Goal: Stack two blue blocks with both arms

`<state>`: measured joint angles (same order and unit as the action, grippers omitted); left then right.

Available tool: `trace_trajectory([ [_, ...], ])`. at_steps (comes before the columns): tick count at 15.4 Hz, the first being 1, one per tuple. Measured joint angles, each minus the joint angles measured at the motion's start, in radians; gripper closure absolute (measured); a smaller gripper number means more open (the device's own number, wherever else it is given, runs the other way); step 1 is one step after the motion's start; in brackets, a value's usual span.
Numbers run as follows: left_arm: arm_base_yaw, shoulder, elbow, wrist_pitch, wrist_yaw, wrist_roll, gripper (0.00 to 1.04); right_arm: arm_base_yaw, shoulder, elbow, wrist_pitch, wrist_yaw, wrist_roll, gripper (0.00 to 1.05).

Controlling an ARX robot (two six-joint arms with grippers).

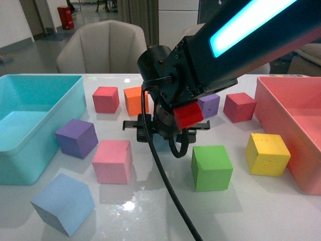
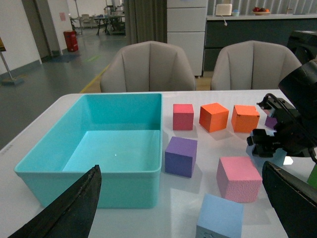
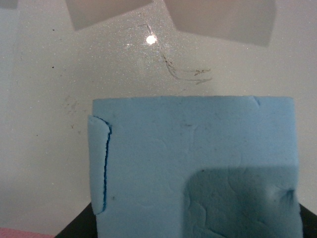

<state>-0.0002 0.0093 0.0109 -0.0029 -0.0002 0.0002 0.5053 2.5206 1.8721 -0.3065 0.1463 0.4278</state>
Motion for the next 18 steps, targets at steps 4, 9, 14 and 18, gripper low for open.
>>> trace_trajectory([
  [4,0.0,0.0,0.0,0.0,0.0,0.0,0.07,0.006,-0.006,-0.006,0.018,0.008,0.003,0.05],
  [9,0.0,0.0,0.0,0.0,0.0,0.0,0.07,0.002,-0.127,-0.102,0.084,0.031,0.002,0.06],
  [14,0.0,0.0,0.0,0.0,0.0,0.0,0.07,-0.02,-0.405,-0.436,0.326,0.007,0.029,0.06],
  [18,0.0,0.0,0.0,0.0,-0.001,0.0,0.07,-0.014,-1.006,-1.03,0.533,-0.011,0.035,0.06],
])
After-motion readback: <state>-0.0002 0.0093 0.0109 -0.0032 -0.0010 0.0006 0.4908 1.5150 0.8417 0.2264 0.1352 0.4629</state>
